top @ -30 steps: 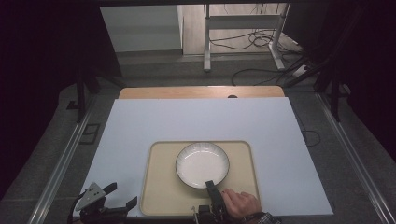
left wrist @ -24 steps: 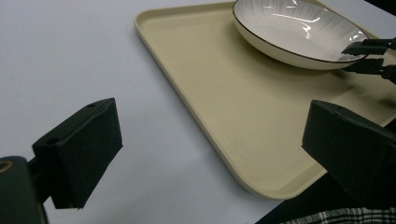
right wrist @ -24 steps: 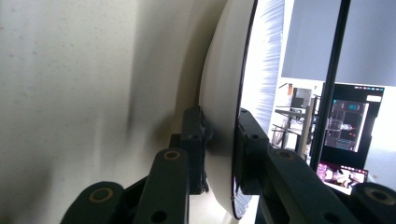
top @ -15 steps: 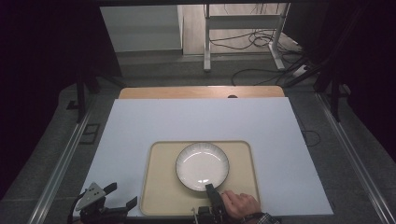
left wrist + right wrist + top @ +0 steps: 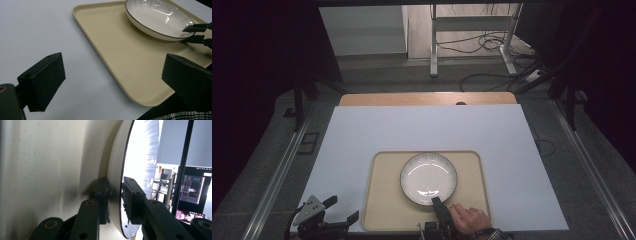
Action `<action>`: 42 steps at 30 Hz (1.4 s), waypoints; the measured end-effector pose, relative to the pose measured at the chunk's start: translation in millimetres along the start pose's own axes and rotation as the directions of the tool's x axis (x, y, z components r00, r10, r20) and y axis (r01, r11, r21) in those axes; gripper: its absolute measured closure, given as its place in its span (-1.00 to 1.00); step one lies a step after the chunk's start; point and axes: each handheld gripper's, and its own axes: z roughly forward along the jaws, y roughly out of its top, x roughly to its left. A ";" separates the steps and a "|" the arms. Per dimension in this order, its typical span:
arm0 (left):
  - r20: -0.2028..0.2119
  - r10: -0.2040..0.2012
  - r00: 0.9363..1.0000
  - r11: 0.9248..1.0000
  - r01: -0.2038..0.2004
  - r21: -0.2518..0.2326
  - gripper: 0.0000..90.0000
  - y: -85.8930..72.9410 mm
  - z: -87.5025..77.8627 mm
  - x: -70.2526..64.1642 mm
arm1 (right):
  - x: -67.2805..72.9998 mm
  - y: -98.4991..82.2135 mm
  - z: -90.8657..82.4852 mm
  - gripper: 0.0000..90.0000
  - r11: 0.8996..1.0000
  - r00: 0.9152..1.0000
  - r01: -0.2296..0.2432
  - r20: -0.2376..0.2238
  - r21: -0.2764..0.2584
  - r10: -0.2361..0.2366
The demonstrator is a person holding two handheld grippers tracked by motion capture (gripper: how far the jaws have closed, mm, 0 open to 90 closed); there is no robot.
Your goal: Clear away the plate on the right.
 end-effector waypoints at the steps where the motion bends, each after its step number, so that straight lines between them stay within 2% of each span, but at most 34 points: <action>1: 0.000 0.000 1.000 1.000 0.000 0.000 -0.90 0.0 0.0 0.0 | -0.7 0.1 -1.1 0.63 1.000 1.000 0.001 -0.005 0.002 -0.001; 7: 0.000 -0.005 1.000 1.000 0.005 -0.003 -0.90 0.0 0.4 -0.3 | -4.5 -0.4 -7.3 0.57 0.999 1.000 -0.029 -0.011 -0.025 0.029; 8: 0.000 -0.005 1.000 1.000 0.005 -0.003 -0.90 0.0 0.2 -0.1 | -4.3 -1.0 -10.1 0.54 0.998 0.998 -0.055 -0.016 -0.030 0.055; 10: 0.000 -0.001 1.000 1.000 0.001 0.000 -0.90 0.0 0.0 0.2 | -5.3 -1.3 -10.8 0.53 0.998 0.999 -0.051 -0.015 -0.037 0.051; 16: 0.001 -0.004 1.000 1.000 0.004 0.000 -0.90 0.0 0.0 0.2 | -7.9 -3.4 -16.5 0.45 0.994 0.996 -0.086 -0.015 -0.061 0.085; 21: 0.001 -0.004 1.000 1.000 0.004 0.000 -0.90 0.0 0.1 0.3 | -11.3 -6.5 -21.8 0.39 0.993 0.994 -0.106 -0.030 -0.058 0.105; 28: 0.002 -0.004 1.000 1.000 0.004 0.001 -0.90 0.0 0.1 0.3 | -14.5 -11.8 -26.1 0.34 0.988 0.990 -0.140 -0.020 -0.067 0.139; 35: 0.001 -0.005 1.000 1.000 0.005 0.002 -0.90 0.0 0.1 0.4 | -18.2 -17.7 -29.7 0.32 0.981 0.984 -0.177 -0.023 -0.074 0.176; 41: 0.001 -0.006 1.000 1.000 0.006 0.001 -0.90 0.0 0.1 0.4 | -21.3 -23.9 -30.8 0.29 0.974 0.976 -0.216 -0.029 -0.074 0.215; 42: 0.001 -0.005 1.000 1.000 0.005 0.002 -0.90 0.0 0.1 0.4 | -22.8 -26.1 -30.8 0.27 0.970 0.973 -0.232 -0.039 -0.076 0.229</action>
